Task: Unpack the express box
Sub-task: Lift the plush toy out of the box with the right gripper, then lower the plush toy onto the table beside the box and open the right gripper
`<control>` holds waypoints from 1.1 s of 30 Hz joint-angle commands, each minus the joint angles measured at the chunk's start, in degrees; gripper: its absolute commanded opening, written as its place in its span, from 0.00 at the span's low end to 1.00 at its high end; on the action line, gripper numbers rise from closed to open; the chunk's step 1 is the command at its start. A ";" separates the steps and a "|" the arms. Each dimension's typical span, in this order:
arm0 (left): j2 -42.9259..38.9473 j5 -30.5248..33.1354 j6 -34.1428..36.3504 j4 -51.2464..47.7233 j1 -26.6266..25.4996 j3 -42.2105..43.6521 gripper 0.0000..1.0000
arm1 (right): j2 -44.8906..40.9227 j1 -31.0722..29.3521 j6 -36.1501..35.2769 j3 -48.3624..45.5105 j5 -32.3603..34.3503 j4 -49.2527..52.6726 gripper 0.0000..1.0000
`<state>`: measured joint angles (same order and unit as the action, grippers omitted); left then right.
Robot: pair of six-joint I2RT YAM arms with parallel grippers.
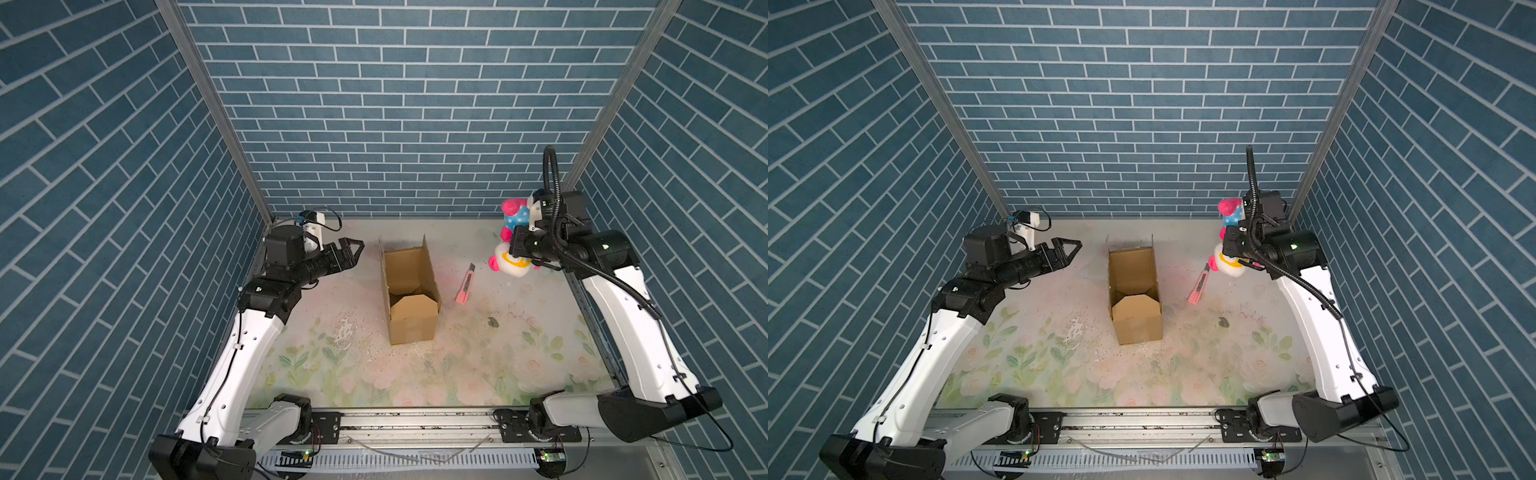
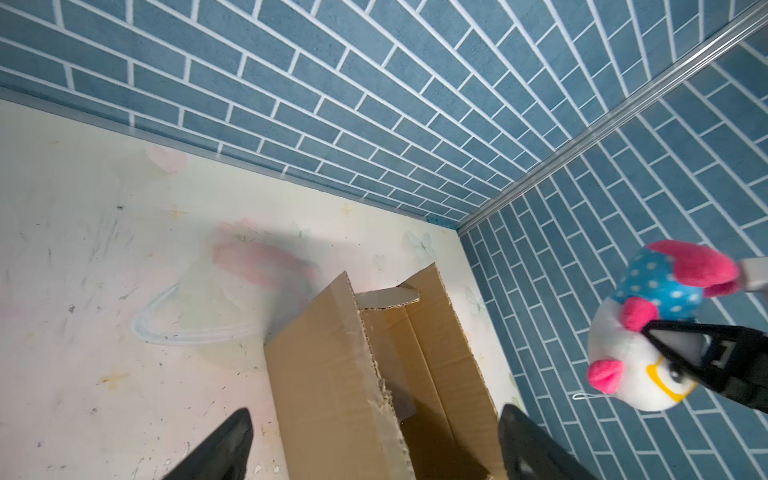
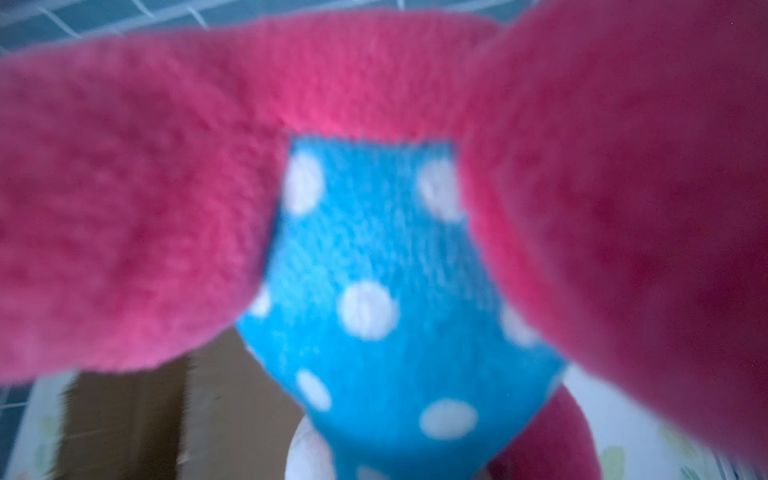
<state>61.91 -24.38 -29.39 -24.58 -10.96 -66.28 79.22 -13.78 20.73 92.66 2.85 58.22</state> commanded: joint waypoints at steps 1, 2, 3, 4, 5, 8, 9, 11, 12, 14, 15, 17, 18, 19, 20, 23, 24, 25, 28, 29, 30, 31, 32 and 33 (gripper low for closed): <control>-1.73 4.54 3.50 0.18 0.50 1.77 0.96 | 3.42 6.63 -5.54 -7.96 -5.45 -5.30 0.00; -2.22 5.74 3.96 0.25 0.50 2.34 0.97 | 5.28 8.59 -6.48 -9.18 -6.46 -6.12 0.00; -2.74 7.09 4.37 0.48 0.50 3.08 0.98 | 7.33 9.76 -7.03 -10.10 -5.94 -6.88 0.00; -3.20 8.19 4.75 0.73 0.50 3.69 0.99 | 8.99 10.43 -7.51 -10.75 -4.68 -7.41 0.00; -3.63 9.41 5.01 0.97 0.50 4.37 0.99 | 11.00 10.95 -8.39 -11.29 -4.18 -8.12 0.00; -4.71 12.21 6.03 1.96 0.58 6.21 1.00 | 16.25 11.99 -9.29 -11.98 -3.65 -9.99 0.00; -4.88 13.09 6.31 2.24 0.59 6.78 1.00 | 17.76 12.42 -9.39 -11.98 -4.55 -10.52 0.00; -5.27 14.28 6.73 2.59 0.59 7.75 1.00 | 20.18 13.06 -9.39 -11.73 -5.75 -11.44 0.00; -5.38 14.84 6.80 2.90 0.63 8.28 1.00 | 21.49 13.33 -9.44 -11.42 -6.44 -11.84 0.00; -5.65 15.96 6.80 3.59 0.68 9.40 1.00 | 23.94 13.60 -9.39 -10.83 -7.05 -12.16 0.00; -5.82 16.60 6.80 3.94 0.68 10.06 1.00 | 25.15 13.69 -9.39 -10.51 -7.28 -12.31 0.00; -6.15 17.51 6.89 4.40 0.68 11.11 1.00 | 27.15 13.76 -9.39 -10.22 -7.60 -12.73 0.00; -6.21 17.78 7.07 4.61 0.68 11.57 1.00 | 28.04 13.78 -9.32 -10.24 -7.58 -13.04 0.00; -6.40 17.96 7.24 4.82 0.68 11.90 1.00 | 28.70 13.78 -9.31 -10.22 -7.54 -13.25 0.00; -6.59 18.05 7.55 5.12 0.68 12.34 1.00 | 29.36 13.78 -9.22 -10.30 -7.60 -13.44 0.02; -7.28 18.94 7.89 5.68 0.68 13.34 1.00 | 30.70 13.86 -8.95 -10.53 -9.02 -13.98 0.14; -7.52 19.25 8.00 5.77 0.68 13.53 1.00 | 30.99 13.87 -8.82 -10.65 -9.43 -14.08 0.22; -7.70 19.44 8.14 5.77 0.76 13.63 1.00 | 31.16 13.87 -8.78 -10.70 -9.61 -14.23 0.29; -8.01 20.08 8.44 5.30 0.77 13.68 1.00 | 31.27 13.87 -8.47 -10.75 -9.72 -14.27 0.58; -8.05 20.24 8.60 5.08 0.77 13.67 1.00 | 31.09 13.87 -8.43 -10.79 -9.71 -14.29 0.65; -8.11 20.48 8.57 4.90 0.77 13.72 1.00 | 30.80 13.87 -8.30 -10.67 -9.66 -14.21 0.70; -8.19 20.87 8.65 4.66 0.77 13.67 1.00 | 30.44 13.87 -8.15 -10.53 -9.34 -14.01 0.81; -8.28 21.33 8.75 4.41 0.77 13.81 1.00 | 29.87 13.89 -8.00 -10.40 -8.83 -13.55 0.89; -8.34 21.96 8.82 4.24 0.77 13.94 1.00 | 29.19 13.88 -7.78 -10.32 -8.27 -13.32 0.94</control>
<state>54.33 -4.45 -21.71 -20.64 -10.57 -52.99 109.73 0.05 13.32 81.60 -5.48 43.20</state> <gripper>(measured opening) 0.996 0.916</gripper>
